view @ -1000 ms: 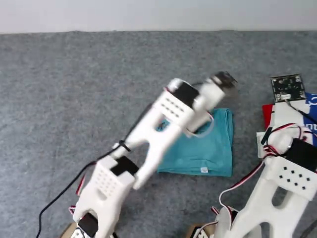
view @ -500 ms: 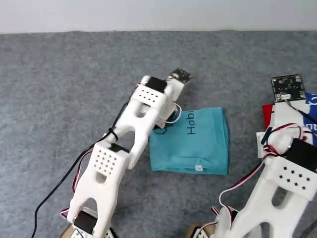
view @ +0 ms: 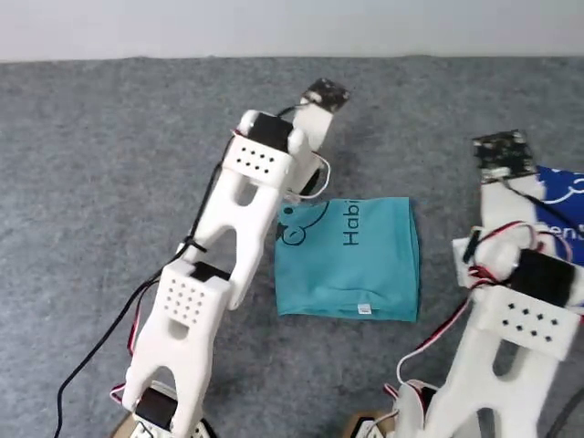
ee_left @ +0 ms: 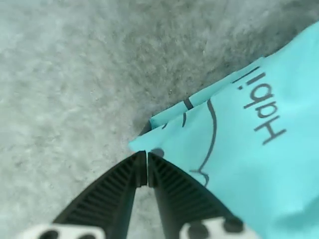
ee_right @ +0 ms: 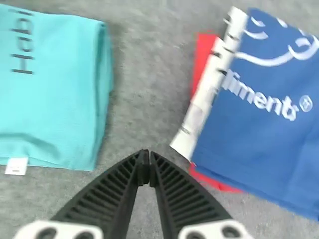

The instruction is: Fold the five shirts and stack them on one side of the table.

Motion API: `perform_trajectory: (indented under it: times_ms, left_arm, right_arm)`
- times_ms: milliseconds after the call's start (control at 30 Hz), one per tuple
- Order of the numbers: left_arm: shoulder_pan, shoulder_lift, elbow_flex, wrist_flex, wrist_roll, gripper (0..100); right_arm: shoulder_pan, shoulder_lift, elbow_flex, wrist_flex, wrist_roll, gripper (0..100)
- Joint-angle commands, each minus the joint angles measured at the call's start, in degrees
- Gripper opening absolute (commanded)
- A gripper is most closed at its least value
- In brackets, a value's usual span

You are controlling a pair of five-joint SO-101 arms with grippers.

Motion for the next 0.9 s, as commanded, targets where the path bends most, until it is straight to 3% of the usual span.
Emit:
perform_trajectory:
  times_ms: [0, 400, 733, 867]
  left_arm:
    - [-2.37, -9.49, 3.38, 1.41, -0.09, 1]
    - [-19.16, -26.64, 18.15, 1.32, -0.44, 1]
    - [-26.64, -36.22, 25.54, 1.32, -5.10, 1]
    - [-27.08, -37.19, 26.33, 1.32, -5.27, 1]
  right_arm:
    - [-5.23, 4.18, -2.37, -2.59, -0.70, 0.9]
    - [-17.19, 27.38, -2.64, -22.02, -3.60, 0.9]
    - [-14.64, 48.31, -2.81, -44.70, -4.04, 0.9]
    - [-14.81, 50.59, -7.30, -42.33, -4.22, 0.9]
